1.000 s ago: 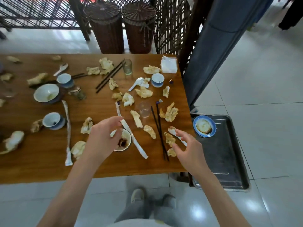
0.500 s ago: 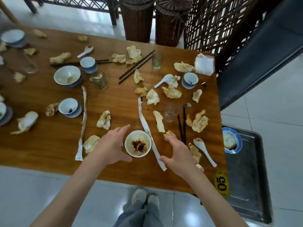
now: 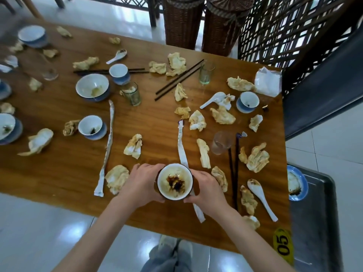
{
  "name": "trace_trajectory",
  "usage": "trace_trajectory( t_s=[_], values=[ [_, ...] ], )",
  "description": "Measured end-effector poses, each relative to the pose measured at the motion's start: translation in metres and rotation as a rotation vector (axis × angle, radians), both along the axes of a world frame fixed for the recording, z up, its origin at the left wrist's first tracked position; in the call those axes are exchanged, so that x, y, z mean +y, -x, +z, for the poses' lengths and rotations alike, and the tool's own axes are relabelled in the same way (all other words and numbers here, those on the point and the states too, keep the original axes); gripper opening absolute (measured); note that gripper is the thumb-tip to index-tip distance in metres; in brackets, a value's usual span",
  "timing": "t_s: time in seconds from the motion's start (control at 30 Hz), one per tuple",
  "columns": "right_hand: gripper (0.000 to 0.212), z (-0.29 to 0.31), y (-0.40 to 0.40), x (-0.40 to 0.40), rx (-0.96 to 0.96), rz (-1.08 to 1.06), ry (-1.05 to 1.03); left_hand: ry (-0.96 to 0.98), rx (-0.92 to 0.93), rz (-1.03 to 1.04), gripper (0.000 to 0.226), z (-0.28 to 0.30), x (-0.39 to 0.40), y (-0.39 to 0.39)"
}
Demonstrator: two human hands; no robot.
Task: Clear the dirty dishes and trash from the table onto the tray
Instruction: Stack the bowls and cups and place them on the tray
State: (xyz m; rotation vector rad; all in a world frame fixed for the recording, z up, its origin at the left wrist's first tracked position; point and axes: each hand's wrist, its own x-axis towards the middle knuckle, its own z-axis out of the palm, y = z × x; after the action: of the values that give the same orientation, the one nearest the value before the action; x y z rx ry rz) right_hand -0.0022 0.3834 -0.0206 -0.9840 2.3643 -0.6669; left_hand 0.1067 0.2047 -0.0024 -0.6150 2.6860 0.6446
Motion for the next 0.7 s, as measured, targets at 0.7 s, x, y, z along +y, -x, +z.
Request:
trace_trajectory(
  t_s=[0.7],
  values=[
    [0.091,0.081,-0.027,-0.163,-0.037,-0.022,0.095,-0.16,0.264,0.138,0.091,0.079,-0.166,-0.044]
  ],
)
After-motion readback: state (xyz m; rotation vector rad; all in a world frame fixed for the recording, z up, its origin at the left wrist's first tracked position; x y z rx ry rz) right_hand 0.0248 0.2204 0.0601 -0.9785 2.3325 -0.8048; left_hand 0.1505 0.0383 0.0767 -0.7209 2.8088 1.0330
